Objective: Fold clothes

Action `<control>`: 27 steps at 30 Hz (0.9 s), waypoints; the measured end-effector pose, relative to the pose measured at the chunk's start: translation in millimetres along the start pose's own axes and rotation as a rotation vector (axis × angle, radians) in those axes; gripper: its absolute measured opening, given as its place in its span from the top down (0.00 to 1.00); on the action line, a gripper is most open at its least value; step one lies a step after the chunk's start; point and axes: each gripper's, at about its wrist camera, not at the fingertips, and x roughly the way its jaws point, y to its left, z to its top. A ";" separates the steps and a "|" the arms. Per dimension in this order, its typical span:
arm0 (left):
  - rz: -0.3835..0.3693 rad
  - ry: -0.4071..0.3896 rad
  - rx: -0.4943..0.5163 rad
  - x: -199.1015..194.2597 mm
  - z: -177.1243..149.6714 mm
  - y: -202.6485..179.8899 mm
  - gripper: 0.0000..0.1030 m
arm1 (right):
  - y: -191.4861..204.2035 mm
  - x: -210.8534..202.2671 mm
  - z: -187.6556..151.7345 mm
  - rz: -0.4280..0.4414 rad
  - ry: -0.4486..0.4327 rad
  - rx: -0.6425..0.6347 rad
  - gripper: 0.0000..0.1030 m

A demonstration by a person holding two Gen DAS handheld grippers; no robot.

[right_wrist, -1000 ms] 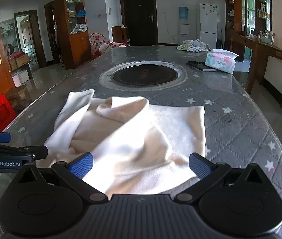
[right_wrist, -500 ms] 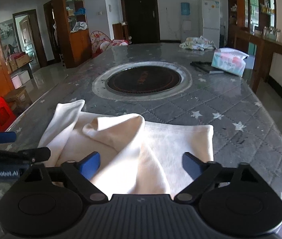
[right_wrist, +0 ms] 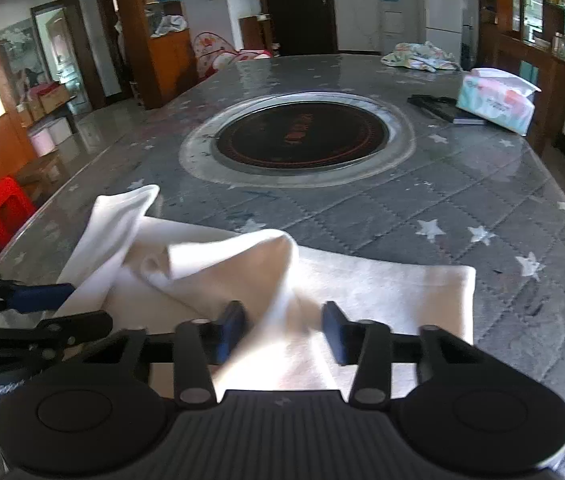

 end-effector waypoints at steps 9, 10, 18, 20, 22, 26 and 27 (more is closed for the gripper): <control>-0.031 -0.028 -0.016 -8.5 -4.1 5.4 0.90 | -3.4 -20.4 -3.8 -0.010 -0.044 0.003 0.93; -0.030 -0.032 -0.020 -10.1 -4.6 6.6 0.91 | -5.2 -25.1 -4.6 -0.012 -0.053 0.006 0.94; -0.012 -0.061 -0.038 -23.3 -9.2 13.0 0.93 | -29.0 -74.8 -17.2 -0.096 -0.144 0.033 0.94; -0.009 -0.069 -0.049 -27.5 -10.5 15.2 0.94 | -37.0 -88.5 -22.5 -0.119 -0.162 0.048 0.94; -0.004 -0.075 -0.060 -31.7 -11.8 17.8 0.94 | -44.2 -102.7 -30.1 -0.146 -0.180 0.059 0.94; 0.006 -0.090 -0.081 -43.7 -15.9 24.0 0.94 | -59.9 -132.2 -51.1 -0.203 -0.208 0.097 0.94; 0.009 -0.095 -0.087 -47.1 -17.1 25.6 0.94 | -64.4 -138.8 -57.0 -0.218 -0.212 0.112 0.94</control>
